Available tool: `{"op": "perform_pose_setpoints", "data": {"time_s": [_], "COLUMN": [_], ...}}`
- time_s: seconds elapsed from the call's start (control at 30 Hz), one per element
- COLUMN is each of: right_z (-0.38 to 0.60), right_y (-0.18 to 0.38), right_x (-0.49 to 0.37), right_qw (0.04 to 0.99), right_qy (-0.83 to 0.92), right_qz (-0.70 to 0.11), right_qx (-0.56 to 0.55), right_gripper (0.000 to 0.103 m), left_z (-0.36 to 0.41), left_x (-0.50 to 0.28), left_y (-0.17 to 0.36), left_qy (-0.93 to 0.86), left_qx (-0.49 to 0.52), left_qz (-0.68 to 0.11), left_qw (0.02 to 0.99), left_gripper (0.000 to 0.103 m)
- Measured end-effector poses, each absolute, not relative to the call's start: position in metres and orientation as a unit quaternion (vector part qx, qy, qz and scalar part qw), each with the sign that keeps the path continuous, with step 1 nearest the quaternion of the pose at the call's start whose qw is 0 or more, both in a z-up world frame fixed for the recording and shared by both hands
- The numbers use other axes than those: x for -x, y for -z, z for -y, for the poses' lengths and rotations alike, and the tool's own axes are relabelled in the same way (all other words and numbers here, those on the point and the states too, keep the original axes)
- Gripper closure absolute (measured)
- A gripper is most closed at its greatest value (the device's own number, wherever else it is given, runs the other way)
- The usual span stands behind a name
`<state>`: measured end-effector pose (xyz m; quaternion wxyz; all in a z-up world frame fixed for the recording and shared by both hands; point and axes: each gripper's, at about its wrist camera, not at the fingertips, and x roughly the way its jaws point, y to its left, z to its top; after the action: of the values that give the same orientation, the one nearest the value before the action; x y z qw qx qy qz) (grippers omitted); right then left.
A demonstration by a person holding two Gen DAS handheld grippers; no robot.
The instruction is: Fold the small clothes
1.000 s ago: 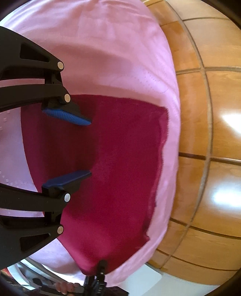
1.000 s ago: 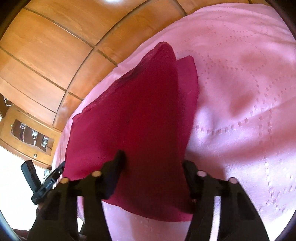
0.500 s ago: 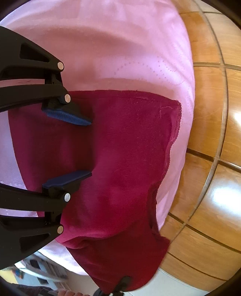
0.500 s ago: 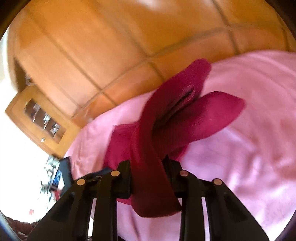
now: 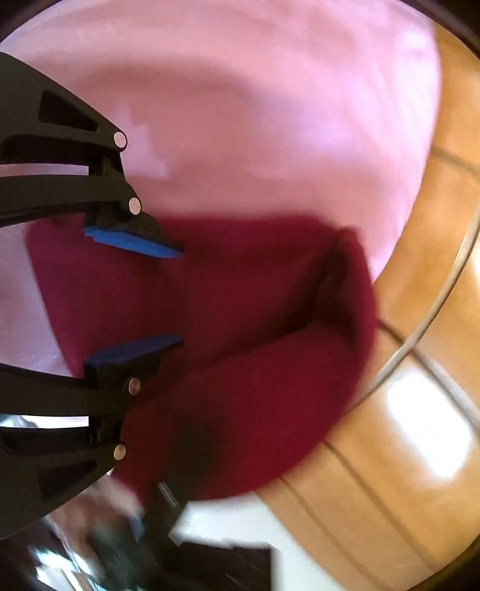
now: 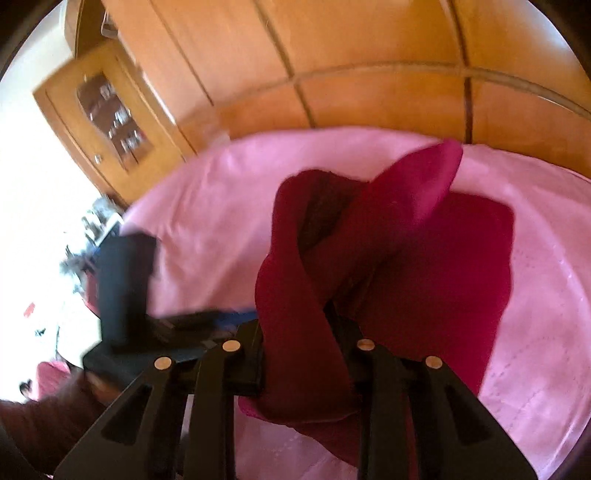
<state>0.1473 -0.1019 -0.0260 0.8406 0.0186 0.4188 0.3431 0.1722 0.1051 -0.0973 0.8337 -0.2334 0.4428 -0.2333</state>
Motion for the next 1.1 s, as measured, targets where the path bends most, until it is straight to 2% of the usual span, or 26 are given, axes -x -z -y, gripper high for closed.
{"op": "perform_pose_setpoints", "data": {"time_s": [0.17, 0.23, 0.3, 0.33, 0.53, 0.6, 0.7, 0.83, 0.93, 1.03, 1.07, 1.1], "right_z": [0.066, 0.050, 0.050, 0.054, 0.115, 0.146, 0.184, 0.208, 0.203, 0.187, 0.182, 0.179], "right_y": [0.040, 0.045, 0.047, 0.041, 0.016, 0.016, 0.029, 0.052, 0.061, 0.069, 0.073, 0.076], "right_x": [-0.132, -0.123, -0.111, -0.107, -0.096, -0.096, -0.094, -0.084, -0.078, -0.072, -0.074, -0.072], "right_qw": [0.855, 0.855, 0.851, 0.845, 0.822, 0.835, 0.856, 0.873, 0.877, 0.886, 0.888, 0.889], "right_qy": [-0.319, -0.313, -0.339, -0.370, -0.446, -0.417, -0.357, -0.300, -0.293, -0.282, -0.276, -0.271], "right_qz": [-0.395, -0.375, -0.359, -0.356, -0.353, -0.354, -0.366, -0.382, -0.379, -0.366, -0.365, -0.364], "right_qx": [0.104, 0.171, 0.180, 0.149, -0.033, -0.062, -0.069, -0.038, -0.010, 0.036, 0.052, 0.065], "right_gripper": [0.077, 0.068, 0.041, 0.039, 0.040, 0.044, 0.050, 0.051, 0.045, 0.044, 0.046, 0.054], "left_z": [-0.145, -0.158, -0.166, -0.167, -0.165, -0.162, -0.155, -0.136, -0.118, -0.101, -0.095, -0.092], "left_x": [-0.164, -0.166, -0.167, -0.165, -0.161, -0.167, -0.169, -0.164, -0.168, -0.176, -0.181, -0.183], "left_y": [0.087, 0.083, 0.079, 0.078, 0.069, 0.065, 0.058, 0.045, 0.040, 0.039, 0.038, 0.040], "left_qy": [0.242, 0.243, 0.243, 0.246, 0.271, 0.279, 0.289, 0.308, 0.308, 0.299, 0.291, 0.286], "left_qx": [0.284, 0.308, 0.328, 0.334, 0.352, 0.362, 0.368, 0.347, 0.317, 0.284, 0.272, 0.263], "left_qz": [-0.423, -0.413, -0.408, -0.406, -0.408, -0.410, -0.408, -0.418, -0.434, -0.459, -0.466, -0.471], "left_qw": [0.826, 0.822, 0.817, 0.814, 0.798, 0.790, 0.784, 0.781, 0.785, 0.787, 0.790, 0.792], "left_gripper": [0.059, 0.059, 0.059, 0.057, 0.040, 0.039, 0.033, 0.033, 0.033, 0.033, 0.033, 0.033]}}
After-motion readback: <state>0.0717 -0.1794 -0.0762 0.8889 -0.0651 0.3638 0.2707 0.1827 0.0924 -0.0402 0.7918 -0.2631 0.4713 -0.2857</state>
